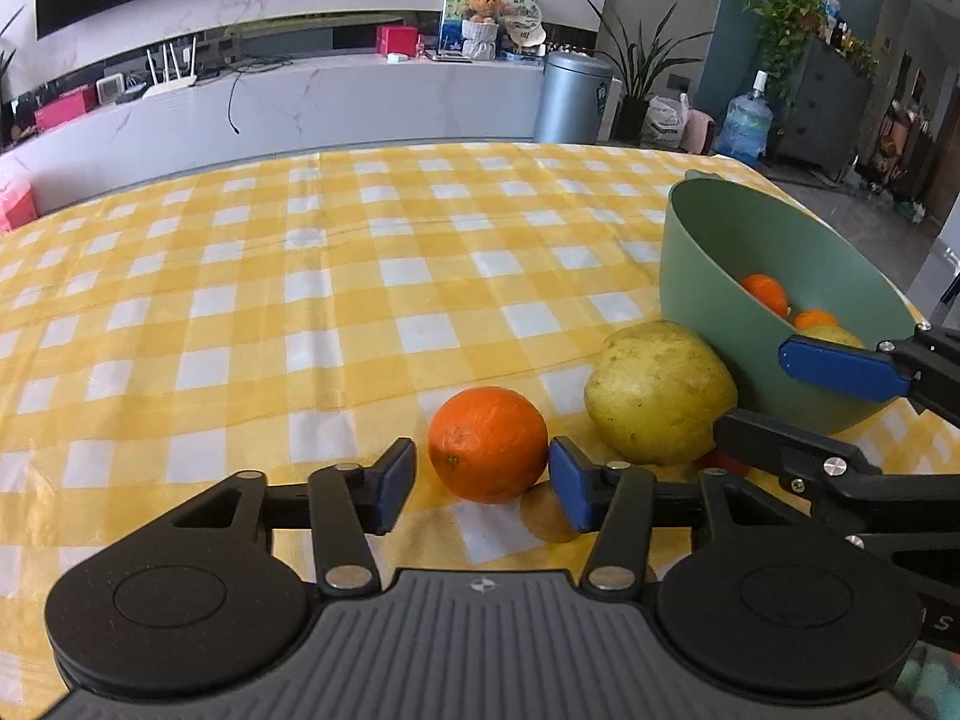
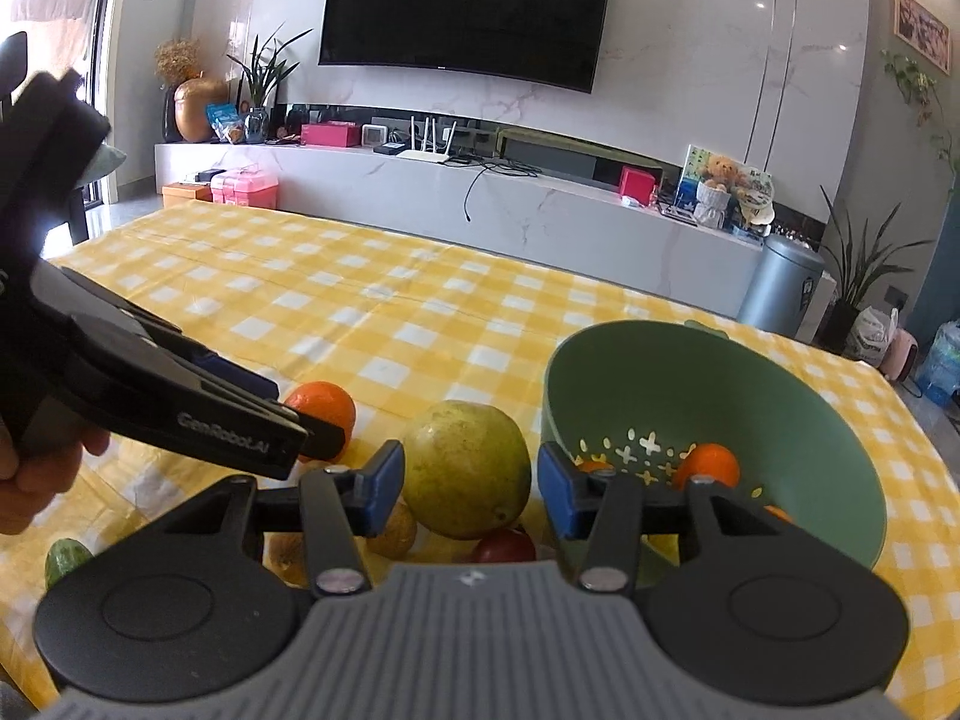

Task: Organize fruits
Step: 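Grasp an orange on the table with the left tool while the right tool approaches a pear, then grasp the yellow-green pear with the right tool while the left tool holds the orange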

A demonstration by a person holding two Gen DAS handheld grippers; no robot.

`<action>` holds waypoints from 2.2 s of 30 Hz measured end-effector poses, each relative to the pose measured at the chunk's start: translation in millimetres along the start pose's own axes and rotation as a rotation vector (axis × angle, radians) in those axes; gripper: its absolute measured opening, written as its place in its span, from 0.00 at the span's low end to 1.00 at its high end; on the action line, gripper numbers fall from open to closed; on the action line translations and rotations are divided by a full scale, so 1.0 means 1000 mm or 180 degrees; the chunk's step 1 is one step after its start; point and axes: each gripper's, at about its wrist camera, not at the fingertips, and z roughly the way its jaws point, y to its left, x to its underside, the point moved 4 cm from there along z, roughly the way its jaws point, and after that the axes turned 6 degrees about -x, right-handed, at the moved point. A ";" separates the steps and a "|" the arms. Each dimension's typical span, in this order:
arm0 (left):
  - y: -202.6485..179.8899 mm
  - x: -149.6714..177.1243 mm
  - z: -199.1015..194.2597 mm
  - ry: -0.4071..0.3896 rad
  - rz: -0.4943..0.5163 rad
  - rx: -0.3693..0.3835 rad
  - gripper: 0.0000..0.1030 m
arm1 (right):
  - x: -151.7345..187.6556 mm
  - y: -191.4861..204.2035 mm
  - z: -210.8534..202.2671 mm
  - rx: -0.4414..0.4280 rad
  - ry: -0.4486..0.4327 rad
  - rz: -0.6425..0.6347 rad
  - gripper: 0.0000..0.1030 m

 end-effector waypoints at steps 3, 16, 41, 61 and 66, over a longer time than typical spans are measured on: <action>0.001 -0.001 -0.002 0.0024 -0.0047 0.0060 0.48 | 0.000 0.001 0.001 0.0005 0.0007 -0.0012 0.45; 0.009 0.003 -0.044 -0.0072 -0.0336 -0.0001 0.45 | -0.001 0.038 0.011 0.0302 0.0024 -0.0788 0.45; 0.049 0.019 -0.042 0.0289 -0.0880 -0.0272 0.45 | -0.015 0.039 0.026 0.0082 -0.0016 -0.0512 0.62; 0.049 0.018 -0.041 0.0274 -0.0833 -0.0302 0.45 | -0.014 0.042 0.070 0.0589 0.0537 -0.0939 0.59; 0.049 0.018 -0.041 0.0281 -0.0812 -0.0298 0.45 | -0.010 0.046 0.078 0.0698 0.0611 -0.1187 0.59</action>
